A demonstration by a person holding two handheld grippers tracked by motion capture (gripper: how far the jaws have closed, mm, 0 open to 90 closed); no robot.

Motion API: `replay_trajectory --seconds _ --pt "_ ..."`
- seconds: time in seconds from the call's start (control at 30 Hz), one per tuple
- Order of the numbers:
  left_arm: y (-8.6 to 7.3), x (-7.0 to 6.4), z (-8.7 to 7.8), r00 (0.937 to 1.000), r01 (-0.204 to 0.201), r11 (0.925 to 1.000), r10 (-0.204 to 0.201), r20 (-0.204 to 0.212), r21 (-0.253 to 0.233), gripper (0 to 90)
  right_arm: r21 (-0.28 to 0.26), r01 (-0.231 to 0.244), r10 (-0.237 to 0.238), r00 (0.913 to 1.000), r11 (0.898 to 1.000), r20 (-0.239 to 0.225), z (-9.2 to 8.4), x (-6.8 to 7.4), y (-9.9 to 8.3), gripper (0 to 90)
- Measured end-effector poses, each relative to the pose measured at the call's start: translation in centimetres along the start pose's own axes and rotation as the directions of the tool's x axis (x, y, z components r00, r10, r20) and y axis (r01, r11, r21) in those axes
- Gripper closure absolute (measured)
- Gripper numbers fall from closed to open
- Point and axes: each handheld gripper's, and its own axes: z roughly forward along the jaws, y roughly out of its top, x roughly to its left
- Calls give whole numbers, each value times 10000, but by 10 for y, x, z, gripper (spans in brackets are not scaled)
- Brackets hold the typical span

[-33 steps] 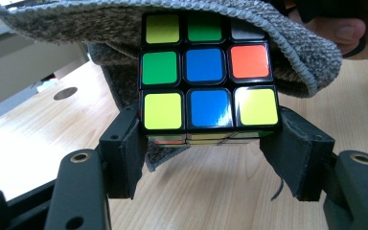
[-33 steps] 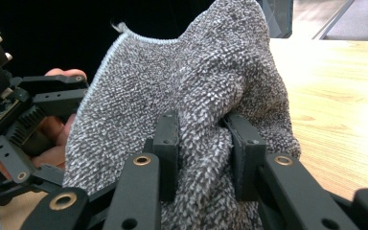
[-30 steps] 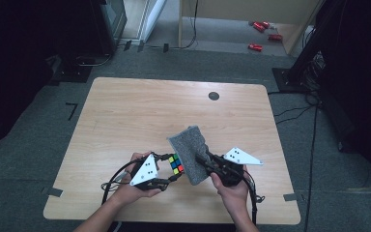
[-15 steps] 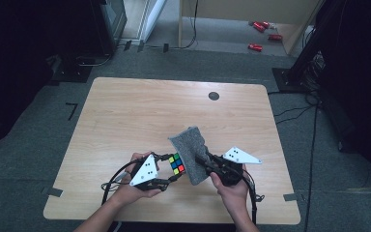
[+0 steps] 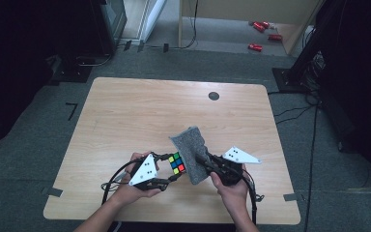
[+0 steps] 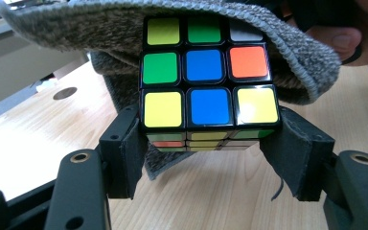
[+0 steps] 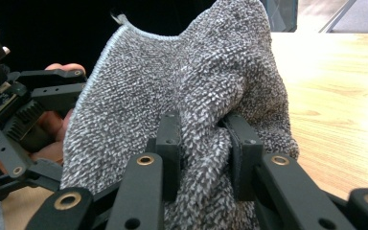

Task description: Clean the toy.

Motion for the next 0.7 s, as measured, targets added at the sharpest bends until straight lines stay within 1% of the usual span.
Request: replay_trajectory --seconds 0.07,0.13,0.17,0.23,0.27,0.3,0.33,0.4,0.43,0.47,0.5,0.53,0.6,0.63,0.7 --pt "-1 0 2 9999 -64 9998 65 -92 161 353 -154 104 -107 9997 9998 -209 -2 3 3 716" --pt "-2 -1 3 9999 -68 9996 71 -112 270 353 -369 334 -351 9983 9988 -460 -5 8 6 715" --pt "-2 -1 4 9999 -76 9996 78 -99 279 353 -407 482 -503 9974 9980 -511 -5 11 7 714" --pt "-1 -2 3 10000 -50 9998 51 -57 201 353 -313 802 -812 9962 9963 -320 -4 16 7 714" --pt "-1 -2 3 9999 -76 9998 77 -63 191 353 -253 827 -833 9962 9963 -240 -3 16 6 714" --pt "-1 -2 2 9999 -114 9997 115 -63 201 353 -201 718 -722 9971 9972 -235 -2 14 5 714" --pt "0 -2 2 10000 -70 9998 71 -64 163 353 -128 595 -597 9981 9981 -169 -1 11 4 714" --pt "0 -1 2 9999 -24 9998 27 -137 181 353 138 485 -486 9988 9987 107 1 6 2 715" --pt "0 0 2 9998 6 9997 -1 -208 247 353 230 458 -464 9986 9987 267 1 5 1 715" --pt "0 0 3 9994 -1 9992 15 -336 405 353 253 527 -537 9977 9983 406 0 4 1 715" --pt "0 0 5 9987 19 9983 11 -513 582 353 212 725 -735 9958 9971 543 -1 6 3 714" --pt "0 0 7 9977 16 9969 37 -671 792 353 146 1046 -1053 9920 9944 692 -3 9 5 714" --pt "0 -1 9 9965 16 9945 71 -832 1046 353 -67 1739 -1727 9813 9847 850 -8 19 12 713" --pt "1 -2 11 9957 16 9927 95 -918 1208 353 -132 2081 -2061 9743 9780 903 -10 26 14 713" --pt "3 -6 13 9936 -144 9891 305 -1083 1469 353 -182 2734 -2705 9579 9617 959 -11 40 17 713"
